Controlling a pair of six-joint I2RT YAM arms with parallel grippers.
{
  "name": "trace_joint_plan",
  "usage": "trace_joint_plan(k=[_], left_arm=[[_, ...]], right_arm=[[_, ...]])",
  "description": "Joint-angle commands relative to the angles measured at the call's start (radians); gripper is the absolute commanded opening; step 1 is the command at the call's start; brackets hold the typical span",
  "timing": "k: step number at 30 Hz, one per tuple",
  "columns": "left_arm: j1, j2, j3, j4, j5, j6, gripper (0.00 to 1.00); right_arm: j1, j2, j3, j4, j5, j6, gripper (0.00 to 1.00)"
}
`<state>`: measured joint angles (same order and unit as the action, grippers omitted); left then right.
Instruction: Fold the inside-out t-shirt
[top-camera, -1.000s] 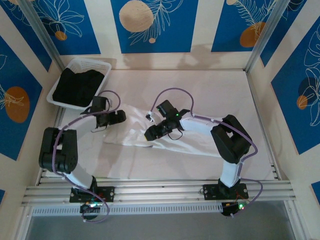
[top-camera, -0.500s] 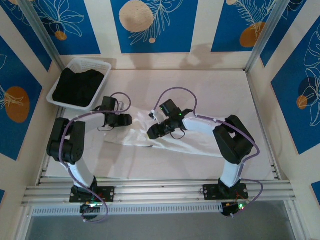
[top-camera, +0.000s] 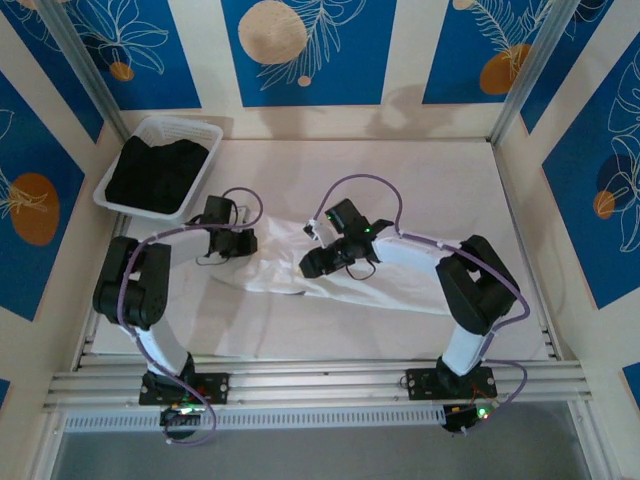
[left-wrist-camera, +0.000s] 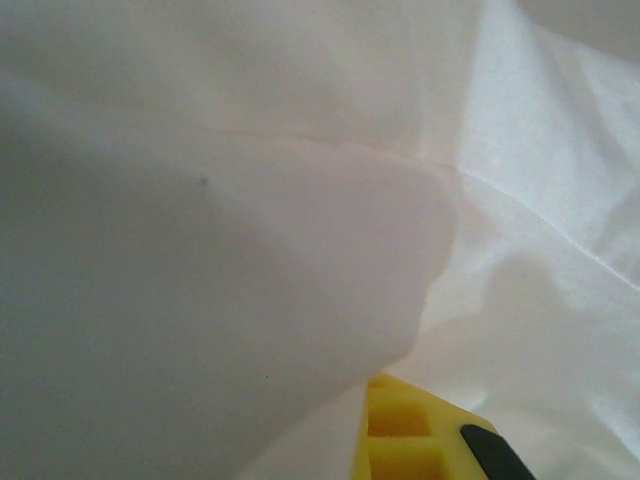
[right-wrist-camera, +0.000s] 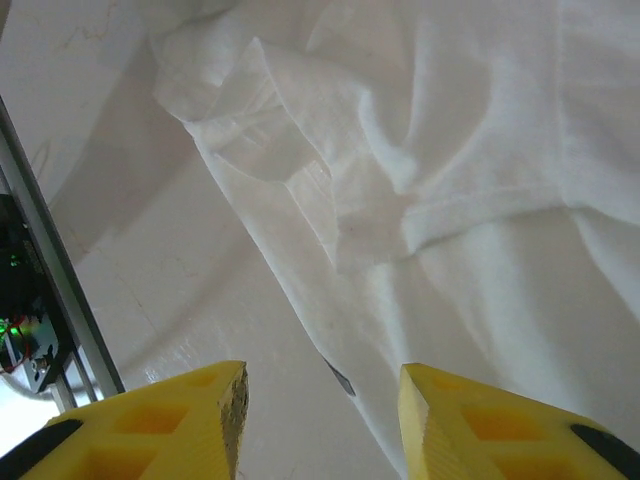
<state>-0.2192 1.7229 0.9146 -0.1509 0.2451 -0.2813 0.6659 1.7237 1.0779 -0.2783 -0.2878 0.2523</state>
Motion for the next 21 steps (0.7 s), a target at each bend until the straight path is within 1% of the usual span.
trace_joint_plan(k=[1,6,9,11,12,13,15,17,21], left_arm=[[0.003,-0.114,0.018,-0.11,-0.203,0.016,0.0],[0.003,-0.201,0.105,-0.269,-0.508,0.074,0.0],[0.002,-0.206,0.206,-0.361,-0.693,0.124,0.0],[-0.002,-0.194,0.286,-0.429,-0.757,0.147,0.0],[-0.015,-0.186,0.324,-0.46,-0.782,0.152,0.0],[-0.037,-0.178,0.357,-0.488,-0.8,0.154,0.0],[-0.1,-0.165,0.395,-0.522,-0.816,0.151,0.0],[-0.166,-0.15,0.424,-0.555,-0.788,0.133,0.0],[-0.309,-0.103,0.505,-0.626,-0.678,0.058,0.0]], right_arm=[[-0.038,-0.081,-0.023,-0.019,0.022,0.017,0.45],[-0.112,-0.173,-0.065,-0.037,0.055,0.029,0.45],[-0.17,-0.226,-0.084,-0.068,0.088,0.046,0.45],[-0.211,-0.261,-0.098,-0.093,0.119,0.059,0.45],[-0.231,-0.278,-0.104,-0.112,0.154,0.068,0.46],[-0.251,-0.293,-0.109,-0.131,0.193,0.081,0.46],[-0.294,-0.314,-0.128,-0.146,0.222,0.095,0.46],[-0.332,-0.334,-0.157,-0.138,0.225,0.109,0.46],[-0.378,-0.364,-0.186,-0.145,0.234,0.117,0.46]])
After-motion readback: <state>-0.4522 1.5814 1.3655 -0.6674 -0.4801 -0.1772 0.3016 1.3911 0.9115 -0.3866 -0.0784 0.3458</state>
